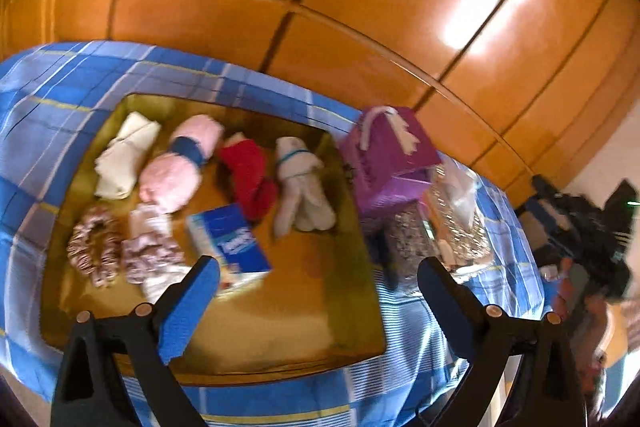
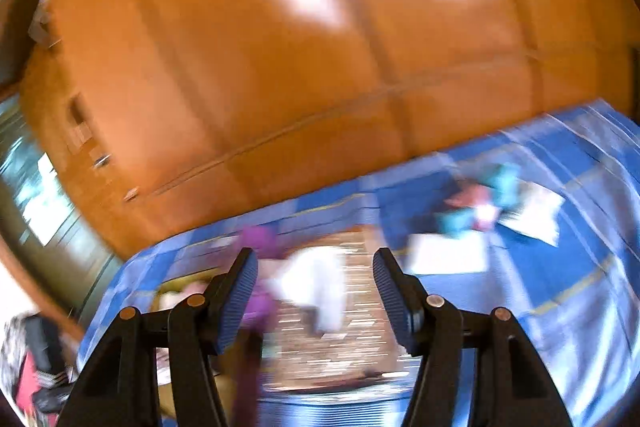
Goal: Organize soft objects
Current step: 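Grasp the white printed wipes packet on the bed with the right tool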
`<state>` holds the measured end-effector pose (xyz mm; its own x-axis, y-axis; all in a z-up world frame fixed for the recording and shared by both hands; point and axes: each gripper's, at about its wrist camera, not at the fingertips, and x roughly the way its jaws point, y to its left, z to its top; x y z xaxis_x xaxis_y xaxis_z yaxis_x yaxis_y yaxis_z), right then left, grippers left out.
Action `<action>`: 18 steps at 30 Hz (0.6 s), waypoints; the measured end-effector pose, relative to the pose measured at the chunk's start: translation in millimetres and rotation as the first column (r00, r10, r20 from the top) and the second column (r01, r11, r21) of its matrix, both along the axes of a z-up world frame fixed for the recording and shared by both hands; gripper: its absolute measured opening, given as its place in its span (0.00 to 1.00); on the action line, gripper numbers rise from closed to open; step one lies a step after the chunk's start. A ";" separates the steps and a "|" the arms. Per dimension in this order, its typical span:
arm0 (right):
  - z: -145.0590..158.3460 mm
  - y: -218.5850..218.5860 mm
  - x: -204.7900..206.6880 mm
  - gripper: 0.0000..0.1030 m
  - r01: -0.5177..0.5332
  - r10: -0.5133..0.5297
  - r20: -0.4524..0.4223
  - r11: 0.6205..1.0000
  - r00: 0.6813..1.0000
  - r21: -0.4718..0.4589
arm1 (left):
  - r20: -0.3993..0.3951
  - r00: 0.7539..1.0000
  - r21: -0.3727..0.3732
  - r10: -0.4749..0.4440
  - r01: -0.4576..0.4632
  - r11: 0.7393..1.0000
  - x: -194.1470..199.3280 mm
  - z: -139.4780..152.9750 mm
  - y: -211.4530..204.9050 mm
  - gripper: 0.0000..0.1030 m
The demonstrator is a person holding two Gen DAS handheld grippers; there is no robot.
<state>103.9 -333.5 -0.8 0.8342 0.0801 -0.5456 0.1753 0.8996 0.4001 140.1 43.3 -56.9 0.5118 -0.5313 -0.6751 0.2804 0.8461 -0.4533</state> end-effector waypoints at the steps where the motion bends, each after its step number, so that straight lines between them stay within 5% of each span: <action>1: -6.3 -10.6 -1.0 0.59 0.033 -0.033 -0.016 0.999 0.999 0.004 | 0.002 1.000 0.001 -0.011 0.011 1.000 -0.3 0.9 -4.7 0.97; 5: -50.2 -79.0 -3.4 0.62 0.210 -0.205 -0.138 0.977 0.969 0.024 | 0.004 0.998 0.016 -0.065 0.065 0.998 -2.9 5.7 -31.3 0.98; 10: -106.5 -148.1 0.4 0.64 0.316 -0.288 -0.299 0.948 0.910 0.049 | 0.004 0.991 0.035 -0.132 0.132 0.991 -7.3 9.4 -62.9 0.98; 18: -124.6 -216.2 54.0 0.68 0.418 -0.363 -0.361 0.904 0.859 0.086 | -0.002 0.981 0.075 -0.196 0.195 0.978 -11.9 14.8 -101.8 0.99</action>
<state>157.9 -549.7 -125.4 0.5890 -0.1077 -0.8009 0.6451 0.6596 0.3857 128.2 -58.5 -42.2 0.4064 -0.5700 -0.7141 0.4460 0.8059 -0.3894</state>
